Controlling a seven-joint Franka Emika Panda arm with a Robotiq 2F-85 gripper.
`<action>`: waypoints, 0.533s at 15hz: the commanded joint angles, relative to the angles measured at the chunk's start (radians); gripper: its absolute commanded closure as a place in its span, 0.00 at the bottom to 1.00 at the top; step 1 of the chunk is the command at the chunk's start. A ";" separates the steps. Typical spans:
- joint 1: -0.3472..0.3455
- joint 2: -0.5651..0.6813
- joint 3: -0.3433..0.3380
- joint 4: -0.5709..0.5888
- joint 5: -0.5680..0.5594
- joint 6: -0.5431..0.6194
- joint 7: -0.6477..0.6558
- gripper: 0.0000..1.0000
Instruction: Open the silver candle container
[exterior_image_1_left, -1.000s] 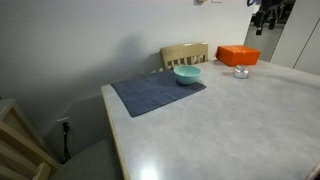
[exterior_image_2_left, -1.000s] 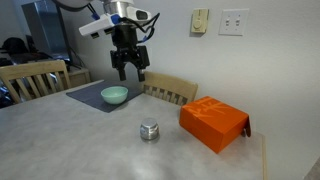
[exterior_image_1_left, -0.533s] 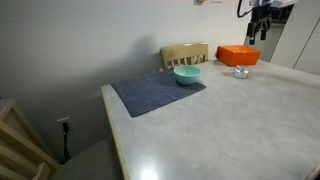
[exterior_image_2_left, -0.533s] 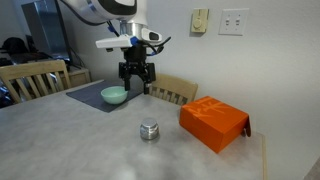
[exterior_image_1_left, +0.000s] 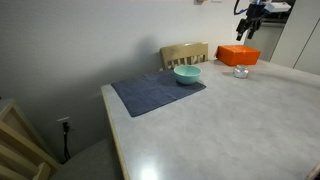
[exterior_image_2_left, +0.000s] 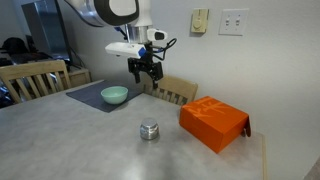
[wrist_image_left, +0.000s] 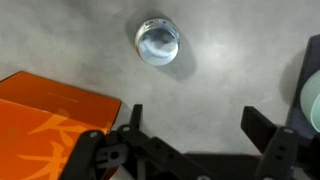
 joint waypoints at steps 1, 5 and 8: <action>-0.043 -0.019 0.018 -0.073 0.077 0.094 -0.032 0.00; -0.057 -0.001 0.028 -0.091 0.127 0.112 -0.045 0.00; -0.032 0.055 0.009 -0.044 0.090 0.054 -0.002 0.00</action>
